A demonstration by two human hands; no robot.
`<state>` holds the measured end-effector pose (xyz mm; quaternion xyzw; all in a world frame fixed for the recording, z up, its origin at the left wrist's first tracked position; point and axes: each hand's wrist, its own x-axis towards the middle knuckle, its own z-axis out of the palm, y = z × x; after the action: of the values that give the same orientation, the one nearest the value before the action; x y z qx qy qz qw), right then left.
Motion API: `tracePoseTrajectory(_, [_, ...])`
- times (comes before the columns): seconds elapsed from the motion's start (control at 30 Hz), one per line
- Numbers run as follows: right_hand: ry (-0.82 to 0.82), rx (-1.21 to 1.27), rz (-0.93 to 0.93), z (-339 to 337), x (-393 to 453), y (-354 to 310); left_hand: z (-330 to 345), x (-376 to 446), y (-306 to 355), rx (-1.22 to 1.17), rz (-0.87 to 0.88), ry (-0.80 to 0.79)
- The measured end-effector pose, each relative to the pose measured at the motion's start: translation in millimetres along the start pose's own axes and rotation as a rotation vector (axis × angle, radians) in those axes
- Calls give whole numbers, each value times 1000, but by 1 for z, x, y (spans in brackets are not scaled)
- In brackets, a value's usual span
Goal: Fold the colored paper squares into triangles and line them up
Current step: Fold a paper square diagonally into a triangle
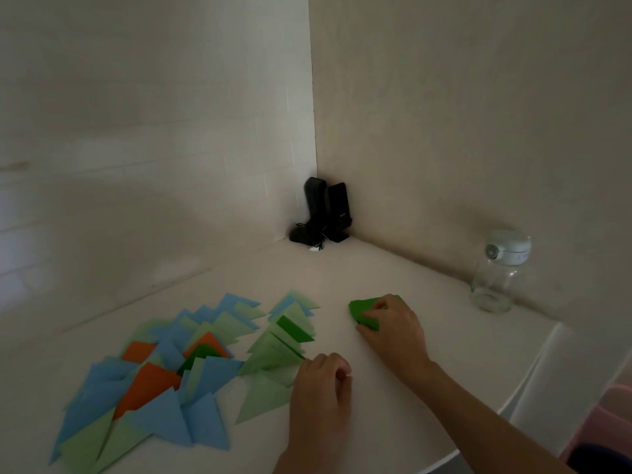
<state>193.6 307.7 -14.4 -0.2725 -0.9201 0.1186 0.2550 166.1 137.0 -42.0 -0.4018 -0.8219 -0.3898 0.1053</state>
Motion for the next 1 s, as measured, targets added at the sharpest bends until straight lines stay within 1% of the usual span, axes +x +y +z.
tracePoseTrajectory(0.13, [35, 44, 28, 5, 0, 1, 1, 0, -3, -25, -9, -8])
tracePoseTrajectory(0.2, [19, 74, 55, 3, -2, 0, 2, 0, -3, -30, -4, -5])
tracePoseTrajectory(0.37, [-34, 324, 233, -12, -6, 3, 0, -1, -4, -62, -17, -7])
tracePoseTrajectory(0.47, [-60, 379, 308, -21, -11, 6, -1, -1, -5, -91, -19, -16])
tracePoseTrajectory(0.57, [-22, 390, 335, -32, -16, 8, -5, -2, -4, -114, -17, -28])
tracePoseTrajectory(0.63, [15, 389, 306, -44, -21, 7, -9, -3, -1, -143, -8, -35])
tracePoseTrajectory(0.73, [44, 343, 175, -64, -35, -2, -15, -7, 3, -157, 46, -16])
tracePoseTrajectory(0.83, [-51, 274, 66, -70, -56, -9, -22, -10, 8, -133, 136, 5])
tracePoseTrajectory(1.0, [-216, 241, 28, -57, -78, -7, -24, -12, 3, -78, 301, -51])
